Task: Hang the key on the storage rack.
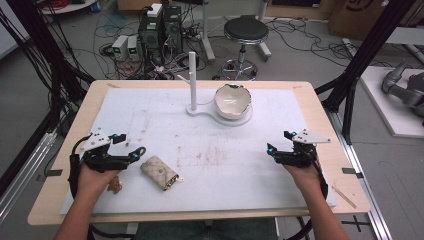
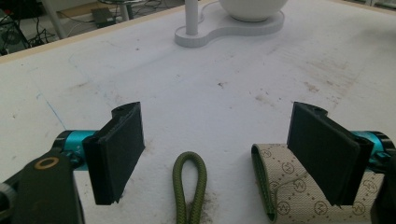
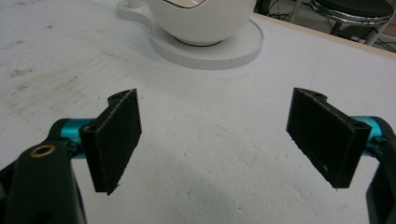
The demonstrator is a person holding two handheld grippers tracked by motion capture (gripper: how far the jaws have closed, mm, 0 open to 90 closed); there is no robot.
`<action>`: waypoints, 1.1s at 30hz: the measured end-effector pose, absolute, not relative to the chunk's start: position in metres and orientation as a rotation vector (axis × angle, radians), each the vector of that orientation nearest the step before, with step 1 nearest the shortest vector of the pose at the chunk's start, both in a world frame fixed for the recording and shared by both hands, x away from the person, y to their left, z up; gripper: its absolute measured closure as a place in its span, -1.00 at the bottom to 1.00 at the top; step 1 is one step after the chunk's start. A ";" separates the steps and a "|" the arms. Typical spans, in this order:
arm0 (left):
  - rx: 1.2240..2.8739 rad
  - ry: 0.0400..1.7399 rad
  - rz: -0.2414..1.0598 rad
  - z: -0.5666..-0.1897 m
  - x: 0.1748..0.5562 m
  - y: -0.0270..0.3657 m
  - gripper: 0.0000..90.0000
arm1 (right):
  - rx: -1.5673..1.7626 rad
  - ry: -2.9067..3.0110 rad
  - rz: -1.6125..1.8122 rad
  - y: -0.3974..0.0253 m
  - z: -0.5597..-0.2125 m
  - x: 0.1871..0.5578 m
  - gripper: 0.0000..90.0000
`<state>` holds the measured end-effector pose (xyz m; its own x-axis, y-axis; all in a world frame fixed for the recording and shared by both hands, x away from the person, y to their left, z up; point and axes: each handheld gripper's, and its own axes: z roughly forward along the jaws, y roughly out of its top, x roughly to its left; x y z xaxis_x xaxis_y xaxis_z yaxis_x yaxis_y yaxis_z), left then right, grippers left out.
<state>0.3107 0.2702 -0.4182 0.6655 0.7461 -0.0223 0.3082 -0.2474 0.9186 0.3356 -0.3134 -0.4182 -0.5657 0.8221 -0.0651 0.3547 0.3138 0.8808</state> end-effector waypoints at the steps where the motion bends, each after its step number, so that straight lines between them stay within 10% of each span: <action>1: 1.829 0.837 0.520 -0.418 0.311 0.270 -0.58 | 1.038 2.071 1.196 -0.313 -0.418 0.336 -0.60; 33: 1.976 0.898 0.527 -0.430 0.301 0.288 -0.55 | 1.006 2.111 1.200 -0.298 -0.421 0.345 -0.59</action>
